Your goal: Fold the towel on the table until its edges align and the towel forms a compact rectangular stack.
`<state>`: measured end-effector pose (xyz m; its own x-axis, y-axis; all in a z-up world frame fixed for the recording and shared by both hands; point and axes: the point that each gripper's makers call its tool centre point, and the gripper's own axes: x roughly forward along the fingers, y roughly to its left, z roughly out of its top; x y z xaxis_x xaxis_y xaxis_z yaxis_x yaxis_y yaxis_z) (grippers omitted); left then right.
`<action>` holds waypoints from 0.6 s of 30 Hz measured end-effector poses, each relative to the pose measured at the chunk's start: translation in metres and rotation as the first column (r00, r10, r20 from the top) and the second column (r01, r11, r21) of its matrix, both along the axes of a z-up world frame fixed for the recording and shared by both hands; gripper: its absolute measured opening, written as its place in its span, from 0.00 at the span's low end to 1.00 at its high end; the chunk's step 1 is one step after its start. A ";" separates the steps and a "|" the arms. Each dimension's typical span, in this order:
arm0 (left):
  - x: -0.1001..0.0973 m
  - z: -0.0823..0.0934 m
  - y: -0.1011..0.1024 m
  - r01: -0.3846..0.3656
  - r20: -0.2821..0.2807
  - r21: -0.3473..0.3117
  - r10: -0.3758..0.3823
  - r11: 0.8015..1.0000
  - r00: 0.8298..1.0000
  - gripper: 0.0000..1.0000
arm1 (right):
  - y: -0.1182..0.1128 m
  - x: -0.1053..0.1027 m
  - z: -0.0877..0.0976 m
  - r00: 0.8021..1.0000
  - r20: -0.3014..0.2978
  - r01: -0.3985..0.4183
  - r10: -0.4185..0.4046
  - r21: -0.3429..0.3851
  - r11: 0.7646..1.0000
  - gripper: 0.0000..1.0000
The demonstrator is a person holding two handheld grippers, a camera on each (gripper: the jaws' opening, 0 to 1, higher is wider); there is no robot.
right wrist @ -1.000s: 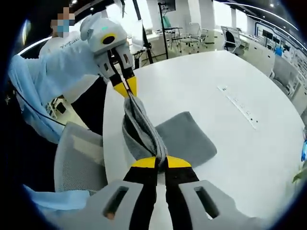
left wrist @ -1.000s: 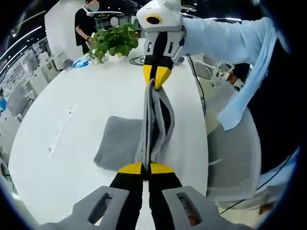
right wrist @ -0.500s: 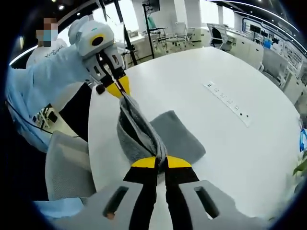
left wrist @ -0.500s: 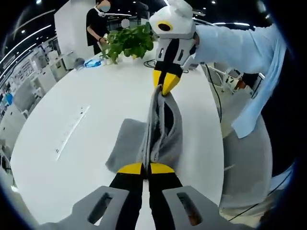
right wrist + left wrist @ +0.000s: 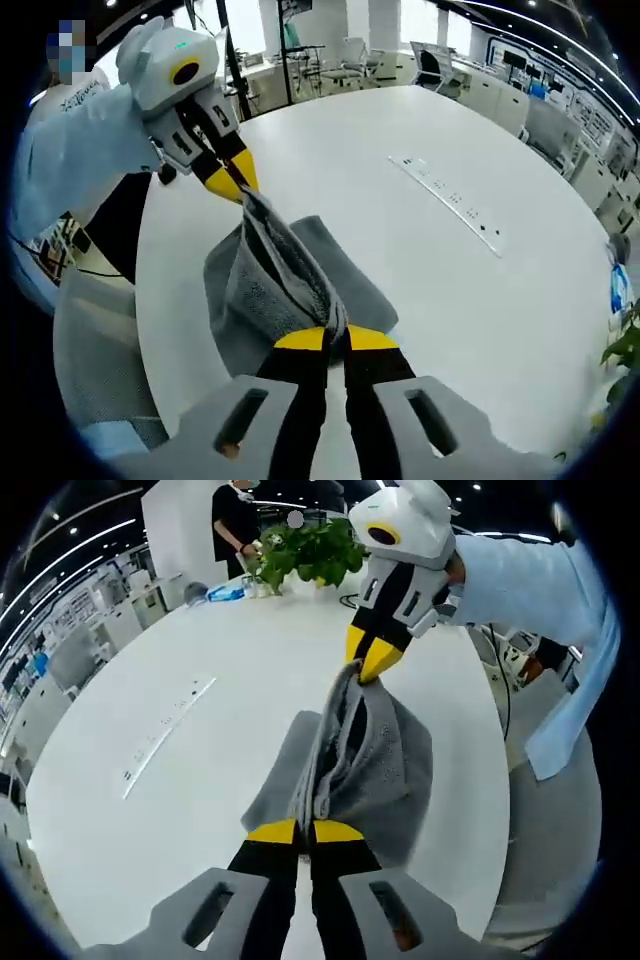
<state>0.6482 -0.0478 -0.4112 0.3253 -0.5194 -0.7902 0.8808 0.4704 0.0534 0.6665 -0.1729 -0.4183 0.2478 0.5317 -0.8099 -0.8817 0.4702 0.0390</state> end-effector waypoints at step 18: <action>0.021 -0.038 0.002 -0.114 0.026 0.004 0.114 0.993 0.993 0.03 | 0.001 0.013 -0.042 0.998 0.055 0.033 -0.029 -0.070 0.997 0.04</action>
<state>0.6693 -0.0455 -0.4493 0.4025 -0.4734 -0.7835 0.8198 0.5673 0.0783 0.6794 -0.1718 -0.4604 0.3073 0.4647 -0.8304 -0.8668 0.4969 -0.0427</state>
